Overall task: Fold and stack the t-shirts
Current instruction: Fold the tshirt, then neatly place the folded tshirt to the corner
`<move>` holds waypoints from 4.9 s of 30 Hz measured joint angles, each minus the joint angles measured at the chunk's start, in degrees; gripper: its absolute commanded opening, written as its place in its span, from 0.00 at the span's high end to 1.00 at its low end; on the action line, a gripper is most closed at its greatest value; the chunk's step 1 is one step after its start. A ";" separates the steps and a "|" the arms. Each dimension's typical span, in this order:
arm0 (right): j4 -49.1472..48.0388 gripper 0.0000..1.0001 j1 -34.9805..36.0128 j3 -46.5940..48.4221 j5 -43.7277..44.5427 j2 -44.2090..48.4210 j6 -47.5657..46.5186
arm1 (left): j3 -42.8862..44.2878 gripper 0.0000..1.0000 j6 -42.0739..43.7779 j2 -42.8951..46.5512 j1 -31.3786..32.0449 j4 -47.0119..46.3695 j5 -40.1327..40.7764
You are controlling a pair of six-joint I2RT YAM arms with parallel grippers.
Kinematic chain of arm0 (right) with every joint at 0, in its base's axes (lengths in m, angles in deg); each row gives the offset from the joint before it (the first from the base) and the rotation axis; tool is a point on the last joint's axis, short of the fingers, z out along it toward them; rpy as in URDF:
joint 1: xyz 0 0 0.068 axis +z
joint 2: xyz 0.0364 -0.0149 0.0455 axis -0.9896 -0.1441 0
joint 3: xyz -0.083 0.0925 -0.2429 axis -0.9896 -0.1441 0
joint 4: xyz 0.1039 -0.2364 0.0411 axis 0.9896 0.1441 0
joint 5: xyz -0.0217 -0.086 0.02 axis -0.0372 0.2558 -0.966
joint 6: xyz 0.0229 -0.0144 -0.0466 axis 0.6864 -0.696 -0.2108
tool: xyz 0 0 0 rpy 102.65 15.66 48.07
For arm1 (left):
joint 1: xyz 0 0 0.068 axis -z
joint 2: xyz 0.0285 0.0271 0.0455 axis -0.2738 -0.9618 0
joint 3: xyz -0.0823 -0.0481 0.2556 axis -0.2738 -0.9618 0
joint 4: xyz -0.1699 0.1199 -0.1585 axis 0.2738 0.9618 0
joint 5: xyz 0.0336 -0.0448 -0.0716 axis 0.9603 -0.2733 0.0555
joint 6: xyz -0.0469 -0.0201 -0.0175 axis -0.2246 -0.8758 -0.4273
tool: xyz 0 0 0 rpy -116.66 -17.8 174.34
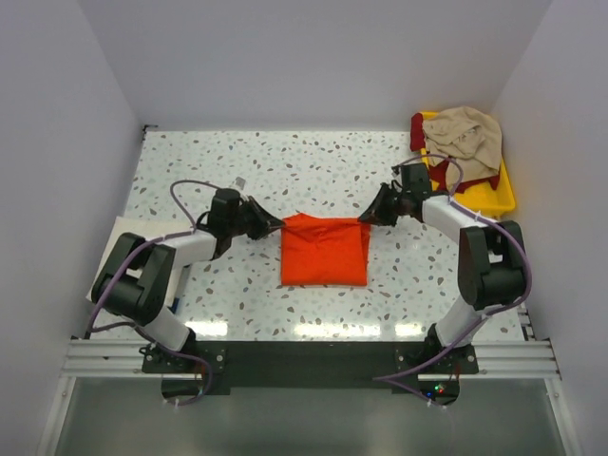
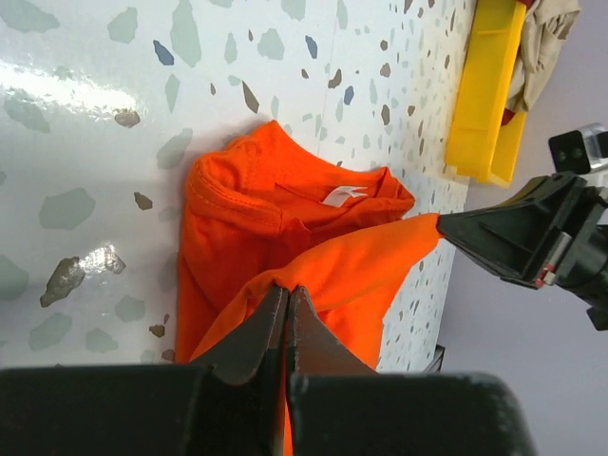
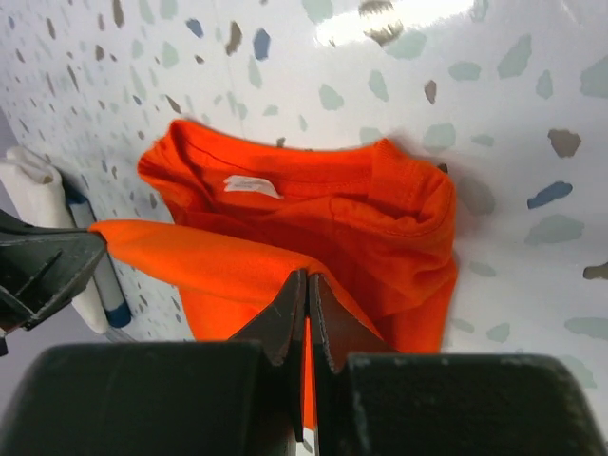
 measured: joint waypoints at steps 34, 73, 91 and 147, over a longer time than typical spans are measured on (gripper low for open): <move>4.96 0.62 1.53 12.72 8.63 -1.05 -4.24 | 22.77 0.95 13.07 -12.92 1.90 6.25 -4.98; 6.97 0.61 3.34 19.91 3.93 -7.98 -5.29 | 33.20 0.75 15.91 -18.01 0.00 7.98 -7.67; -8.44 0.62 8.37 -8.11 -0.46 -1.57 -0.70 | 36.13 0.73 14.51 -32.48 -0.13 8.04 -9.44; 9.94 0.73 2.12 15.23 20.15 -13.14 -14.25 | 20.11 0.43 21.16 -17.33 5.60 14.05 1.31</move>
